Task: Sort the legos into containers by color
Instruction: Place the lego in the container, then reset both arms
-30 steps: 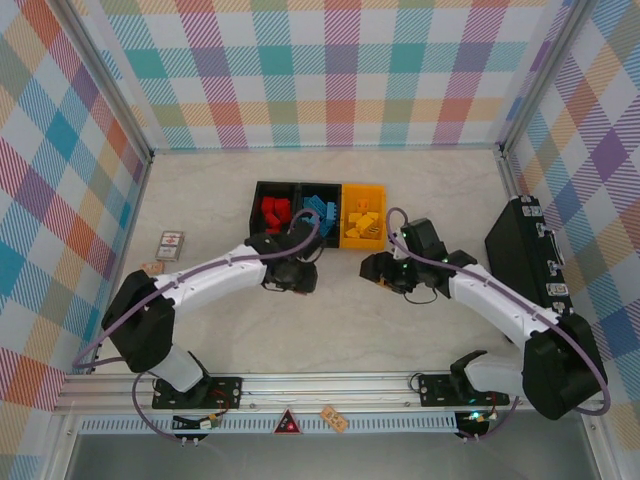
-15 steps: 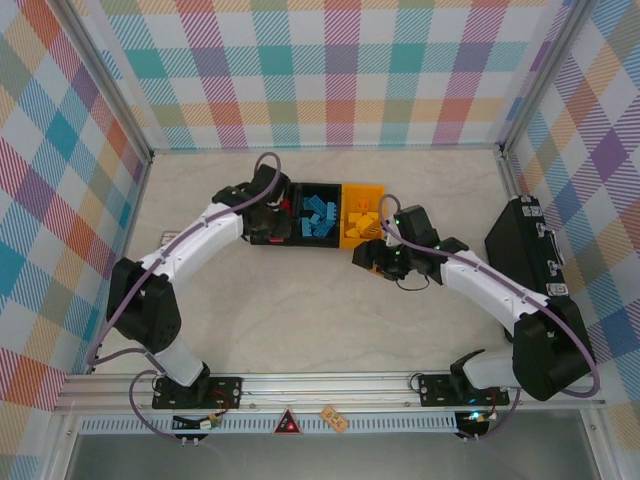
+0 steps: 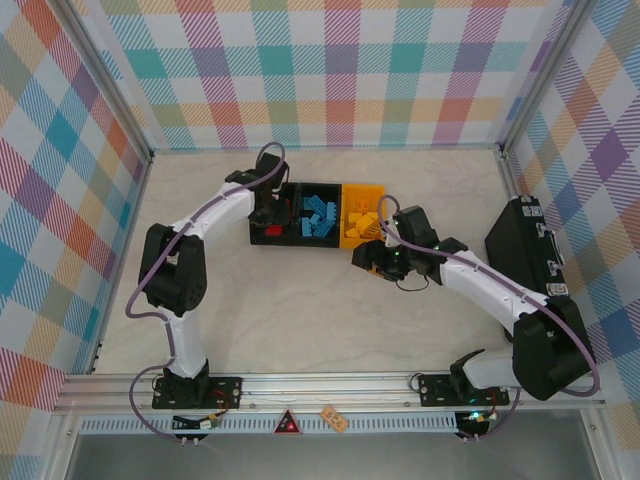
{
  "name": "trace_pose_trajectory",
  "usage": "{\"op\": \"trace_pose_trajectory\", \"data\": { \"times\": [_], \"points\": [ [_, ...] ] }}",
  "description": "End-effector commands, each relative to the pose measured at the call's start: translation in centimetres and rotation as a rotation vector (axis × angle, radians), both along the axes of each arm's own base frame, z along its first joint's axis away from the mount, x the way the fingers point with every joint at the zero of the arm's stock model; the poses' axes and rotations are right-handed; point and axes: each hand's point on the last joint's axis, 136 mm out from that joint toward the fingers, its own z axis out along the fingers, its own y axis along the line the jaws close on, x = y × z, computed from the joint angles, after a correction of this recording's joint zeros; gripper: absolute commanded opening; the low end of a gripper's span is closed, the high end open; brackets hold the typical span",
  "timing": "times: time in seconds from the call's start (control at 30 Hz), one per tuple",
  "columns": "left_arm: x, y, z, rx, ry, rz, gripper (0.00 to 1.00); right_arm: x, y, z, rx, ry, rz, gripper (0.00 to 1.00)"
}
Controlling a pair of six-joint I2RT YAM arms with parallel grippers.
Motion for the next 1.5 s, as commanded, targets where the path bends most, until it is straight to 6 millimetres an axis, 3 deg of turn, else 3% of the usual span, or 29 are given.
{"op": "trace_pose_trajectory", "data": {
  "times": [0.0,0.1,0.27,0.53,0.73,1.03,1.27,1.47],
  "points": [
    [1.3,-0.1,0.6,-0.018,-0.026,0.008,0.31,-0.2,0.1,0.3,0.002,-0.028,0.012,0.58],
    [1.6,-0.3,0.2,-0.021,-0.025,0.012,0.33,-0.2,0.1,0.1,-0.001,-0.023,0.01,0.58],
    [1.9,-0.2,0.5,-0.017,-0.031,0.019,0.45,-0.2,0.1,-0.1,0.0,-0.02,0.01,0.58],
    [1.0,-0.4,3.6,-0.07,-0.082,0.021,0.49,-0.2,0.1,-0.3,-0.001,-0.017,0.011,0.58],
    [-1.7,0.6,6.1,-0.097,-0.128,0.026,0.51,0.0,0.1,0.0,-0.006,-0.034,0.02,0.58],
    [-6.9,2.4,7.4,-0.129,-0.159,0.028,0.55,0.5,0.1,0.7,-0.045,-0.096,0.045,0.59],
    [-9.8,3.1,6.9,-0.172,-0.175,0.039,0.58,0.8,-1.2,1.4,-0.138,-0.174,0.047,0.61],
    [-11.4,4.2,5.6,-0.175,-0.178,0.08,0.69,1.3,-2.4,2.1,-0.207,-0.237,0.028,0.66]
  ]
}}
